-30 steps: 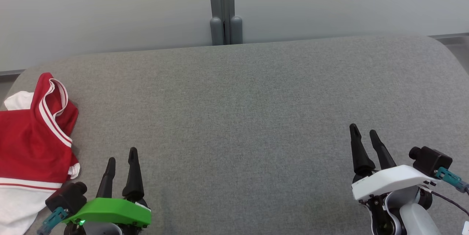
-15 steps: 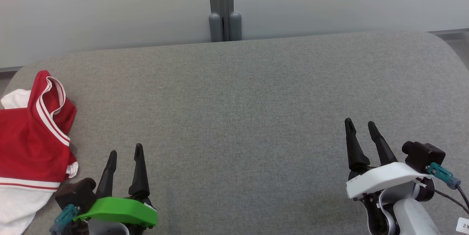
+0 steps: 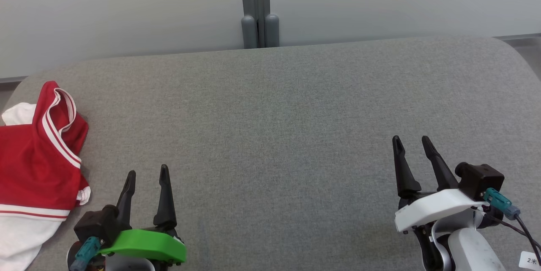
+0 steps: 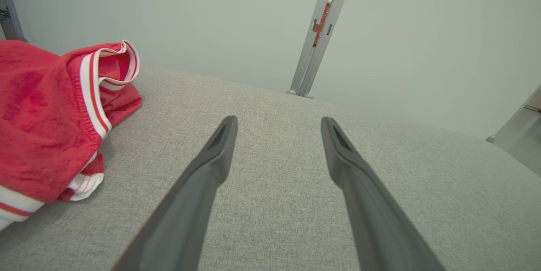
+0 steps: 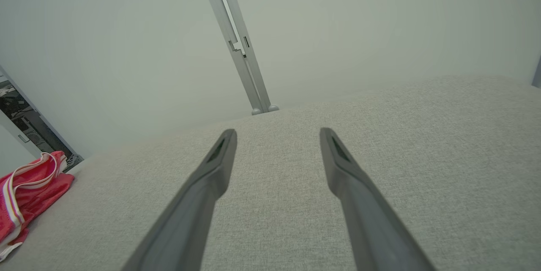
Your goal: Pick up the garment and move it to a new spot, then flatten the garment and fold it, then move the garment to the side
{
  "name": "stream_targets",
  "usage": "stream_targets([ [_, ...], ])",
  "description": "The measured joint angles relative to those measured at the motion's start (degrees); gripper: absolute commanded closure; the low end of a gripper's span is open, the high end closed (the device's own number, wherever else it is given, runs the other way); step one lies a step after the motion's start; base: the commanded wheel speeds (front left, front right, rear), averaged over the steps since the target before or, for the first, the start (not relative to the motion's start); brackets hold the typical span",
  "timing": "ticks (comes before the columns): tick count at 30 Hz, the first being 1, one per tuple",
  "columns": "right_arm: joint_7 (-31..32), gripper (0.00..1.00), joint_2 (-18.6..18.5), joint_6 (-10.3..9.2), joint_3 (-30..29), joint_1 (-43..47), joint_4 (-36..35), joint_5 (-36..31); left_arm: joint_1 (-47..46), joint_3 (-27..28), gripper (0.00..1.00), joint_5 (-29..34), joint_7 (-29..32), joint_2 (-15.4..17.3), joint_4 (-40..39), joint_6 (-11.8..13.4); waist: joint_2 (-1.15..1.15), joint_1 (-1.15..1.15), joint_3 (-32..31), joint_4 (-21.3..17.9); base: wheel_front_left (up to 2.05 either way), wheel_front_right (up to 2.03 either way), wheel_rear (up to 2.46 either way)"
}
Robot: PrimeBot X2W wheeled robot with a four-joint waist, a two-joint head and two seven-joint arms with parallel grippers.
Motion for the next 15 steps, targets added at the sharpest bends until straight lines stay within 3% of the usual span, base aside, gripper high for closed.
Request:
stream_targets([
  [15,-1.8,0.0,-0.1,0.0,0.7,-0.4,-0.1,-6.4,0.5,-0.6,0.0,5.4,-1.9,0.1,-0.6,0.7,0.0,0.0,0.1,-0.1,0.0,0.0,0.0],
])
